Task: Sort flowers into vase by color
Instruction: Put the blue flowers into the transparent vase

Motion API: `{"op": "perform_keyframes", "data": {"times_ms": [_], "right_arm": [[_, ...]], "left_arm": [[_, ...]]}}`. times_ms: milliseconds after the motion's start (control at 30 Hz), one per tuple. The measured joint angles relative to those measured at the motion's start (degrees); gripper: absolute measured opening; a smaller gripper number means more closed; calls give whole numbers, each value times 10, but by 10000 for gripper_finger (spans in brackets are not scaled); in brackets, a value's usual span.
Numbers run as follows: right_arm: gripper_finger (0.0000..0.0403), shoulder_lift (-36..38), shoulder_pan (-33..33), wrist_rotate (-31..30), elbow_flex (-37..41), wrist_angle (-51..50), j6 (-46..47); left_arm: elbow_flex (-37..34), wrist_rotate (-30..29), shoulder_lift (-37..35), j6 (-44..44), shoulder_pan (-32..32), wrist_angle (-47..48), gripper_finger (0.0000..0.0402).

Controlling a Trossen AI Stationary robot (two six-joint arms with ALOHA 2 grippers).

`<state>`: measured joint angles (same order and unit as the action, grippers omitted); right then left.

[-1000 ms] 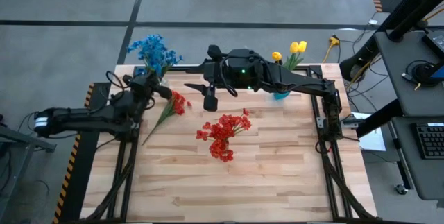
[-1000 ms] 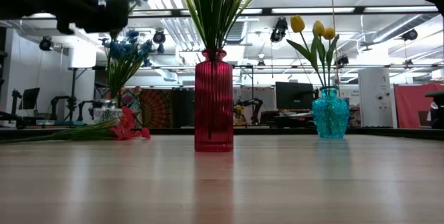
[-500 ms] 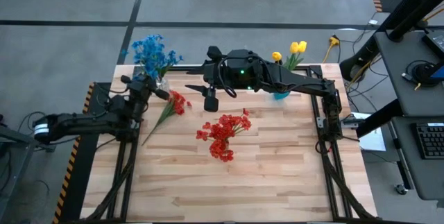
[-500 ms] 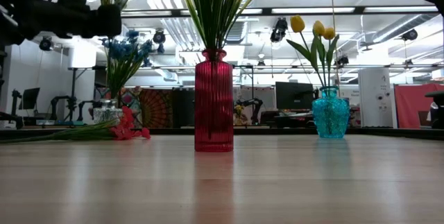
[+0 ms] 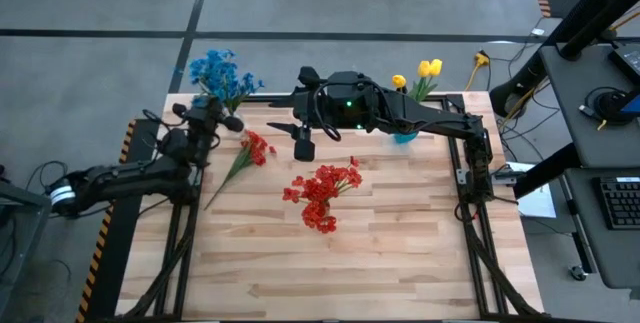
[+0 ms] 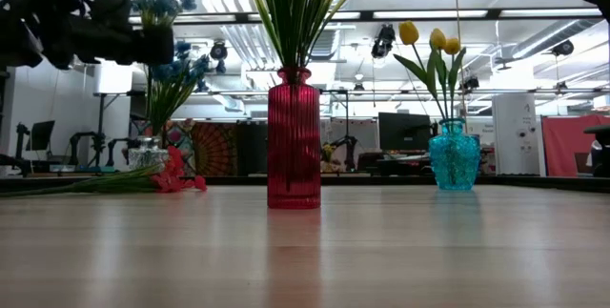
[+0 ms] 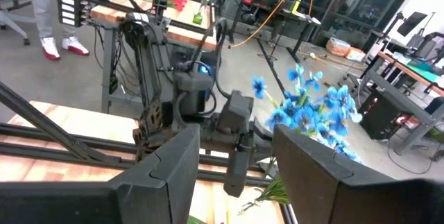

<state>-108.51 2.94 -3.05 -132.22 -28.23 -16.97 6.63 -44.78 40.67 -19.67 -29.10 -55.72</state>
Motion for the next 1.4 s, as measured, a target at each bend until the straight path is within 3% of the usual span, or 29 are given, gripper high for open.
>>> {"op": "perform_keyframes", "data": {"times_ms": [633, 1133, 1400], "right_arm": [[178, 0, 0, 0, 0, -20, -11], [178, 0, 0, 0, 0, -20, -13], [178, 0, 0, 0, 0, -20, -16]], "left_arm": [[0, 20, 82, 58, -56, -11, 6], [0, 18, 107, 76, -63, -27, 7], [0, -2, 107, 99, -63, -25, 44]]}}
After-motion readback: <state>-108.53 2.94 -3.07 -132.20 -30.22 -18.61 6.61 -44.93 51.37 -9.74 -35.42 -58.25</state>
